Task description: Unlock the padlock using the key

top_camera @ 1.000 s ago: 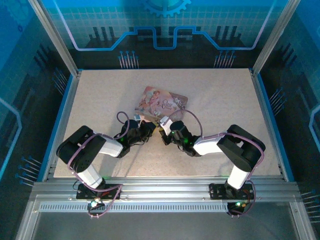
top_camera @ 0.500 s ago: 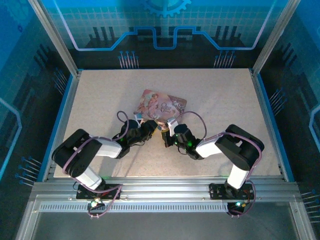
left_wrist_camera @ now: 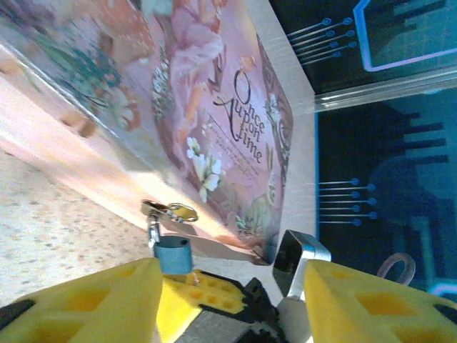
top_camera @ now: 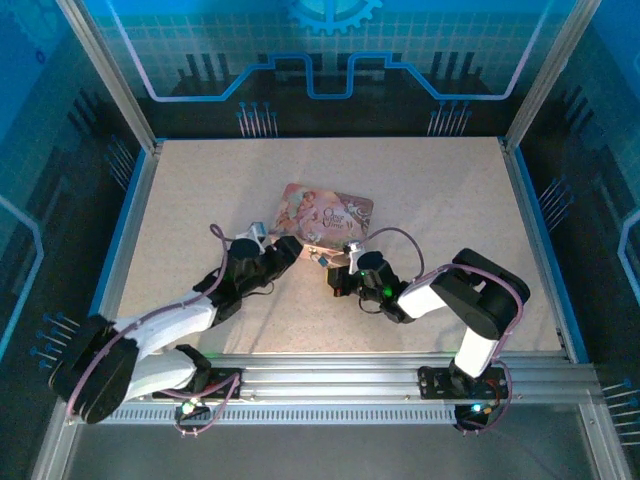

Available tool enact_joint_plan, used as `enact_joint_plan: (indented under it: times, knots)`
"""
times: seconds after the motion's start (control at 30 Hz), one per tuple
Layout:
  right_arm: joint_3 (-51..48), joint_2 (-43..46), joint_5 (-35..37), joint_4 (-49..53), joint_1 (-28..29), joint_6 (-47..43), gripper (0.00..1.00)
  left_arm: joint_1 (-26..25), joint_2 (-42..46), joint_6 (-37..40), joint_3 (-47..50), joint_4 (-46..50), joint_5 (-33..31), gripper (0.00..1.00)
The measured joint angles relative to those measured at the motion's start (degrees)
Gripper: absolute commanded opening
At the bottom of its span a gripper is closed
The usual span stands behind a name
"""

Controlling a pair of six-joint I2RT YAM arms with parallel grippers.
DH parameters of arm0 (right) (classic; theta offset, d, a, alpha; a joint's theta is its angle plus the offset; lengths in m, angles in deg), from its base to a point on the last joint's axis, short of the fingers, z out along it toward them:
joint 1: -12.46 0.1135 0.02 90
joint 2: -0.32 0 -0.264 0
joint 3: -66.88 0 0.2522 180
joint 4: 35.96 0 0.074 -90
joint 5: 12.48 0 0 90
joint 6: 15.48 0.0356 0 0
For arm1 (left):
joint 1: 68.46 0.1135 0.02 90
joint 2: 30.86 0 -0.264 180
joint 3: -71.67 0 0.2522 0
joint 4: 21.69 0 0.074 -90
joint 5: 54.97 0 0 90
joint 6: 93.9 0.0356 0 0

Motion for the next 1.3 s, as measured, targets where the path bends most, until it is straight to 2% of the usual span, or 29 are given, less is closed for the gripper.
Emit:
enact_joint_plan:
  times: [0.1, 0.23, 0.3, 0.53, 0.8, 1.07, 1.3]
  knots:
    - [0.0, -0.3, -0.8, -0.9, -0.1, 1.1, 0.0, 0.0, 3.8, 2.4, -0.8, 5.8, -2.3, 0.65]
    - [0.0, -0.5, -1.2, -1.4, -0.2, 1.3, 0.07, 0.5, 6.9, 5.3, -1.8, 11.8, -4.2, 0.76]
    - [0.0, -0.5, -1.3, -1.4, -0.2, 1.3, 0.11, 1.9, 7.3, 7.1, -2.3, 14.3, -4.4, 0.77]
    - [0.0, -0.9, -2.6, -2.0, -0.2, 1.3, 0.18, 9.9, 6.0, 13.5, -4.0, 21.6, -1.0, 0.84]
    - [-0.1, -0.5, -2.5, -1.4, -0.2, 0.8, 0.27, 16.2, 3.6, 22.2, -9.7, 27.4, 3.5, 0.92]
    - [-1.3, 5.4, -3.2, 3.0, -1.1, -2.8, 0.47, 24.5, -4.1, 30.0, -17.9, 29.7, 10.2, 0.93]
    - [-1.1, 6.8, -7.2, 4.4, -4.1, -3.9, 0.55, 25.6, -15.2, 34.9, -24.8, 30.1, 15.3, 0.88]
